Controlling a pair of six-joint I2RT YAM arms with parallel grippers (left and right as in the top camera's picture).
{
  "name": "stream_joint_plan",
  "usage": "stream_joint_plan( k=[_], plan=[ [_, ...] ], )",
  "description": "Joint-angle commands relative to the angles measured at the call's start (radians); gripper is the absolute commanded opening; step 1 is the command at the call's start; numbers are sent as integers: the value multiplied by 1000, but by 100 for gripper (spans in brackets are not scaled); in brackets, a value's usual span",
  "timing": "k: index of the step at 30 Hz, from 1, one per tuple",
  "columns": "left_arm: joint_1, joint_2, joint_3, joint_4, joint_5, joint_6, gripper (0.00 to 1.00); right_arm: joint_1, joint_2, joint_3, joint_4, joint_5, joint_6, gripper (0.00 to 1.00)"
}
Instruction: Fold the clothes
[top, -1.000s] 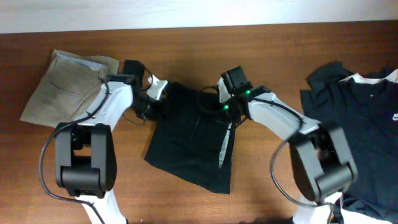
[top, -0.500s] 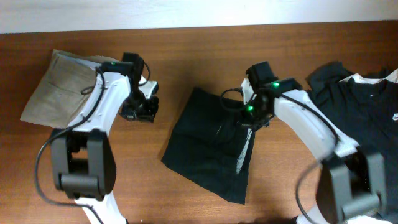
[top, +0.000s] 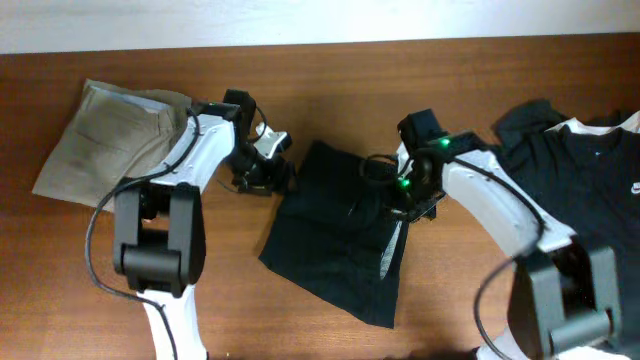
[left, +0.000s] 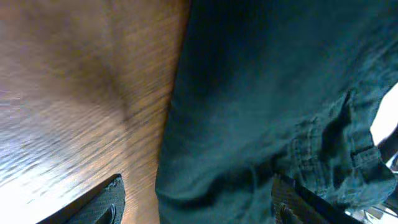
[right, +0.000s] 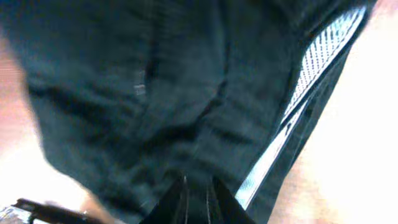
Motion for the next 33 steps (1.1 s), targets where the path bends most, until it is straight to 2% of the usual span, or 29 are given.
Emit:
stream_joint_plan(
  k=[1,4,6,8,11,14,18,24,33],
  plan=[
    [3,21,-4,1,30,14,79,-3,67,-27,17,3,26,16],
    [3,25,-4,9,-39,14,83,-3,113,-32,34,3,37,16],
    [2,47,-4,-6,-32,14,83,-3,133,-41,42,4,51,16],
    [0,78,-18,-13,53,45,83,-3,149,-55,59,3,53,16],
    [0,119,-32,-14,82,51,83,-3,154,-59,68,4,55,16],
    [-9,150,-32,-11,164,78,75,-3,154,-59,74,4,55,16],
    [-80,151,-32,-3,148,99,59,-3,154,-59,74,4,55,16],
    [-86,151,-32,-11,56,98,54,-3,154,-59,69,4,55,15],
    [-29,151,-32,-42,56,99,55,-4,154,-59,61,4,54,15]
  ],
)
